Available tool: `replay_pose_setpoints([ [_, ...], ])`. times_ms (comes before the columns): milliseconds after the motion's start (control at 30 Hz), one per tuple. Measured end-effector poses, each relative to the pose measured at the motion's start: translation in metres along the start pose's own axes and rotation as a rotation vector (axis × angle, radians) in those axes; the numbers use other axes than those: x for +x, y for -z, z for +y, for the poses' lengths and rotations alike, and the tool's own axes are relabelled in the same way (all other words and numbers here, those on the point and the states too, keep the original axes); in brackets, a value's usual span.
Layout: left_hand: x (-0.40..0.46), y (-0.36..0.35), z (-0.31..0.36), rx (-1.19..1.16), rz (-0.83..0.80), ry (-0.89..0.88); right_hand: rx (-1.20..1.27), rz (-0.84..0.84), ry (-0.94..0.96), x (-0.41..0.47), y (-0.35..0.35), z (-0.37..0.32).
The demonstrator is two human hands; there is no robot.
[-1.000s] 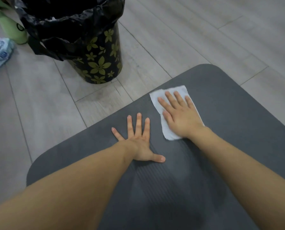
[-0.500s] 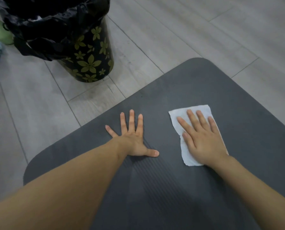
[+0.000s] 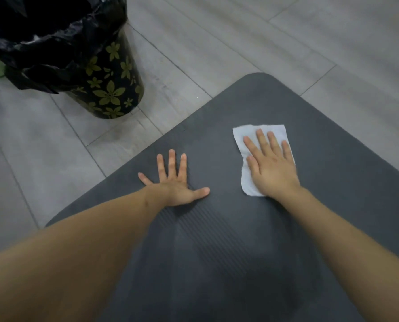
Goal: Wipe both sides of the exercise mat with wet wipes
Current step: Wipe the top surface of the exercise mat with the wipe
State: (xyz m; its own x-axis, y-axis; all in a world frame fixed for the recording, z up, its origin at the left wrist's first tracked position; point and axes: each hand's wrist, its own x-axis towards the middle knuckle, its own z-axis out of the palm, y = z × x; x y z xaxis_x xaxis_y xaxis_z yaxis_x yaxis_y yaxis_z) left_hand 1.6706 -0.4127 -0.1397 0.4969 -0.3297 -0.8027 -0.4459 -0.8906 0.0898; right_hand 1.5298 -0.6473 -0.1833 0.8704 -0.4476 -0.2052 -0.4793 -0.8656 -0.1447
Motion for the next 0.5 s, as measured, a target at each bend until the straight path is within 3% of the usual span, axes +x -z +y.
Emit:
replay_pose_setpoints([
  [100, -0.003, 0.004, 0.012, -0.033, 0.125, 0.029, -0.008, -0.004, -0.094, -0.101, -0.005, 0.059],
  [200, 0.001, 0.017, 0.035, -0.098, 0.294, 0.038, -0.014, -0.052, -0.148, -0.132, -0.003, 0.091],
  [500, 0.036, 0.032, 0.061, -0.016, 0.116, 0.009, 0.011, 0.049, -0.222, 0.055, 0.023, 0.08],
])
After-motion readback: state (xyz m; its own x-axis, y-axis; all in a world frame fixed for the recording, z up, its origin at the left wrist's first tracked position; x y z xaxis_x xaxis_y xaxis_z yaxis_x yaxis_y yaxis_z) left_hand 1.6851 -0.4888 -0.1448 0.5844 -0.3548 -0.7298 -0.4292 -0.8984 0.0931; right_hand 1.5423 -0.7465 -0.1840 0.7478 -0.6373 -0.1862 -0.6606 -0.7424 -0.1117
